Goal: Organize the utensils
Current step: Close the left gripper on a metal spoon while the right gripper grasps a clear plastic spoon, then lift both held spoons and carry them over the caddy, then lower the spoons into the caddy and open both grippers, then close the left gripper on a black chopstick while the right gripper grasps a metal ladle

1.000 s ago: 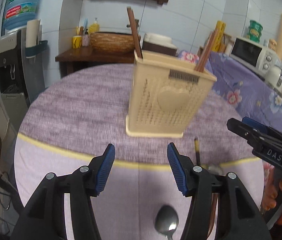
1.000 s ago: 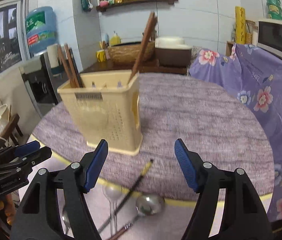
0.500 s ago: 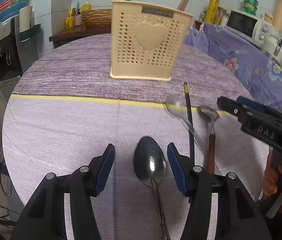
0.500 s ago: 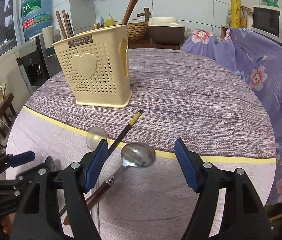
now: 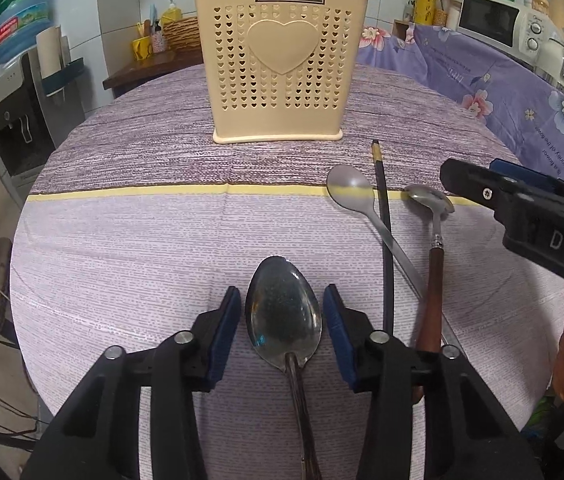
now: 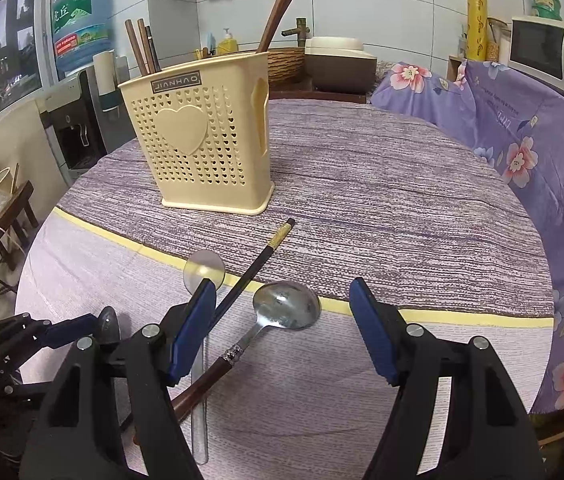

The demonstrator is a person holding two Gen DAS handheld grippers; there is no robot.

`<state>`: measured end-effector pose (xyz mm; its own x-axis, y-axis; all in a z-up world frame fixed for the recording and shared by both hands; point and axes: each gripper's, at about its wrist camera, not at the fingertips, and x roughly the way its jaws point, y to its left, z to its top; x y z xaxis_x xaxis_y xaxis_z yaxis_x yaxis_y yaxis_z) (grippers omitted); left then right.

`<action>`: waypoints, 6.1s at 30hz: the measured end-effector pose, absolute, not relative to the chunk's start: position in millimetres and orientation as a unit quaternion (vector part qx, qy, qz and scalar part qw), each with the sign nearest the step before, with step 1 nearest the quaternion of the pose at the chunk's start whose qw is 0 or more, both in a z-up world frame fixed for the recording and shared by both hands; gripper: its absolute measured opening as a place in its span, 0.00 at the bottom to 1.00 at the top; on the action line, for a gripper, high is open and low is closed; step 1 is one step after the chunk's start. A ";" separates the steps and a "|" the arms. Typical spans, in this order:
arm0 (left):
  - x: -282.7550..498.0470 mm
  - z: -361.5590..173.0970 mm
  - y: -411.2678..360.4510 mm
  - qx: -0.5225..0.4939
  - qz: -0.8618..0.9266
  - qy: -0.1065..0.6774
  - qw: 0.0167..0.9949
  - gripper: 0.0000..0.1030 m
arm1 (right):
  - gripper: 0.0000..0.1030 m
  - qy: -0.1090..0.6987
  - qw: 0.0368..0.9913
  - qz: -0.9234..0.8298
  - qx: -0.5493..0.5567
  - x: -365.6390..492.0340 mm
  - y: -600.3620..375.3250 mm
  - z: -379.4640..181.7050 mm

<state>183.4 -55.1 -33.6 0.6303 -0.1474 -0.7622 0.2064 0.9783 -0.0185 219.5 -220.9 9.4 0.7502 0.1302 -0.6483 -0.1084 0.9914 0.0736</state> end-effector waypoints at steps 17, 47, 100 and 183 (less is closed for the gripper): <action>189.2 33.4 -14.0 -0.041 -0.094 0.323 0.941 0.36 | 0.65 0.388 0.906 0.166 -0.034 263.9 -166.4 -0.5; 198.7 53.3 2.6 -0.063 -0.090 0.284 0.952 0.36 | 0.36 0.384 0.907 0.172 -0.004 279.6 -165.9 19.0; 303.8 146.4 -18.3 -0.054 -0.094 0.101 0.989 0.36 | 0.36 0.164 0.980 0.111 0.034 333.7 -185.9 179.8; 180.7 -1.7 2.0 -0.056 -0.071 0.300 0.950 0.72 | 0.59 0.408 0.913 0.006 0.011 200.0 -197.9 -26.7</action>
